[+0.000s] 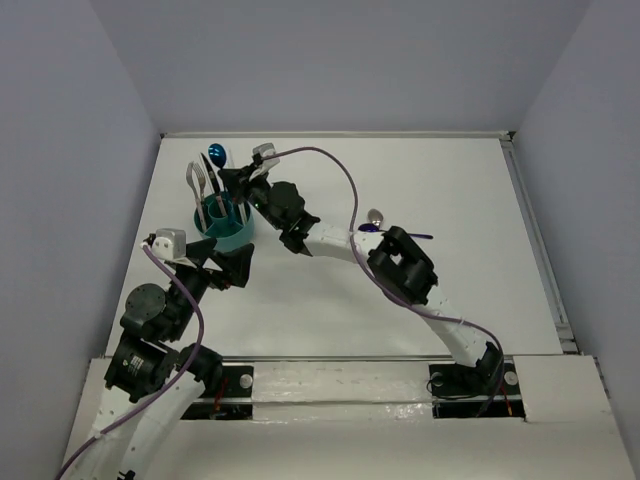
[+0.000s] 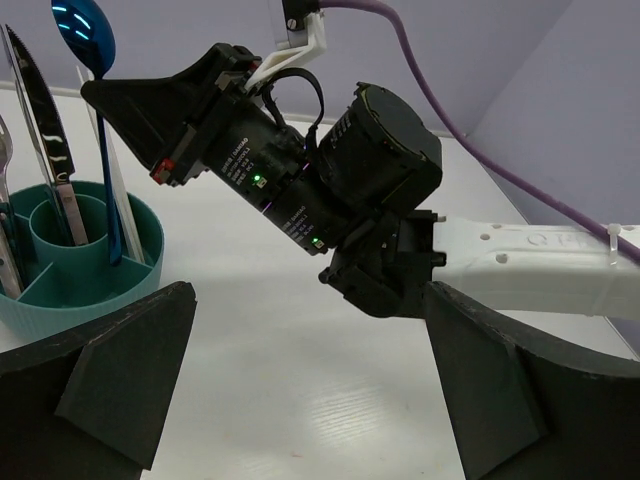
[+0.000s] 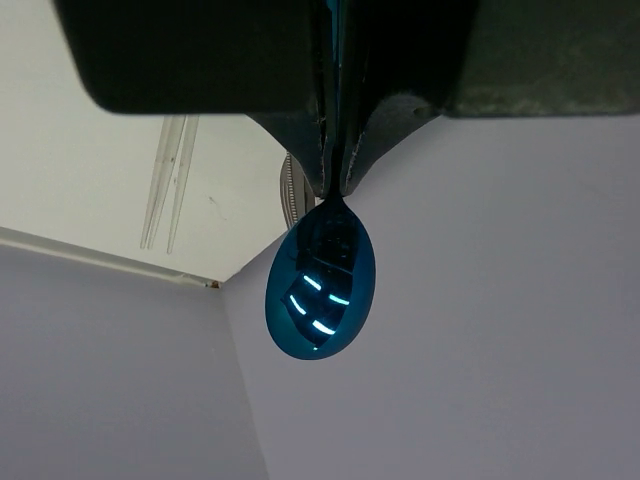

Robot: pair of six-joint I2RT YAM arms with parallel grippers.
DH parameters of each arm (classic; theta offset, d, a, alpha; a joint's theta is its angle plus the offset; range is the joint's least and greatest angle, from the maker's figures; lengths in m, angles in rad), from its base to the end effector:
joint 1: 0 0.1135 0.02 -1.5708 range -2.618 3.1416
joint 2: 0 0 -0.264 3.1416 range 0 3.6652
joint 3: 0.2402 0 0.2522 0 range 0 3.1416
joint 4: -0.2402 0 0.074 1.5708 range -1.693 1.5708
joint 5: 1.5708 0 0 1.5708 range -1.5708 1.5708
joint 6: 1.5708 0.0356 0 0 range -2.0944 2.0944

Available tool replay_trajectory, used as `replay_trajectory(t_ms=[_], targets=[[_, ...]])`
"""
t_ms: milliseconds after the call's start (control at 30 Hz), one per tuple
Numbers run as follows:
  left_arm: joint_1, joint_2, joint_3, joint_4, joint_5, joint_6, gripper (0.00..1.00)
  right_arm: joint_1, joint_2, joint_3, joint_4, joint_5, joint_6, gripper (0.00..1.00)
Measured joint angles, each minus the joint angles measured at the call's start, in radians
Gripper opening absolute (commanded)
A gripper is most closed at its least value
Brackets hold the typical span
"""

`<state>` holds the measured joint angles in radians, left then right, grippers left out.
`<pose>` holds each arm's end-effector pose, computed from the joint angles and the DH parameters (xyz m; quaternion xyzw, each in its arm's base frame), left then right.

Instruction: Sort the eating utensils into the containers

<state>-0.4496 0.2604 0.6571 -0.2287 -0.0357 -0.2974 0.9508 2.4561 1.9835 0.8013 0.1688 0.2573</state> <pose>0.0687 -0.0318 0.3498 0.0355 0.6444 -0.2680 0.7154 0.3378 0.4629 0.2578 -0.1326 0.5686 0.4199 0.6948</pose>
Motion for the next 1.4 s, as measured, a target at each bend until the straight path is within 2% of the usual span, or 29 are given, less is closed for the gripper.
replay_trajectory(t_ms=[267, 433, 633, 833, 867, 1000, 1167, 1400], targets=[[0.000, 0.000, 0.000, 0.000, 0.000, 0.000, 0.99, 0.000, 0.019, -0.012, 0.026, 0.006, 0.001, 0.00], [0.000, 0.000, 0.000, 0.000, 0.000, 0.000, 0.99, 0.004, 0.018, -0.096, 0.070, -0.004, 0.001, 0.18], [0.000, 0.000, 0.000, 0.000, 0.000, 0.000, 0.99, 0.015, -0.001, -0.228, 0.078, -0.029, -0.007, 0.45], [0.009, 0.000, 0.000, 0.001, 0.002, 0.000, 0.99, 0.019, -0.076, -0.264, 0.007, -0.063, -0.003, 0.51], [0.013, 0.000, 0.000, 0.001, 0.002, 0.000, 0.99, 0.019, -0.090, -0.264, -0.003, -0.069, -0.003, 0.56], [0.019, 0.000, 0.000, 0.001, 0.003, 0.000, 0.99, 0.019, -0.202, -0.288, -0.057, -0.079, 0.005, 0.61], [0.024, 0.000, 0.000, 0.001, 0.007, 0.000, 0.99, 0.019, -0.377, -0.390, -0.134, -0.055, 0.017, 0.63], [0.026, -0.001, 0.000, 0.002, 0.010, 0.000, 0.99, 0.007, -0.611, -0.689, -0.274, -0.008, 0.023, 0.51]])
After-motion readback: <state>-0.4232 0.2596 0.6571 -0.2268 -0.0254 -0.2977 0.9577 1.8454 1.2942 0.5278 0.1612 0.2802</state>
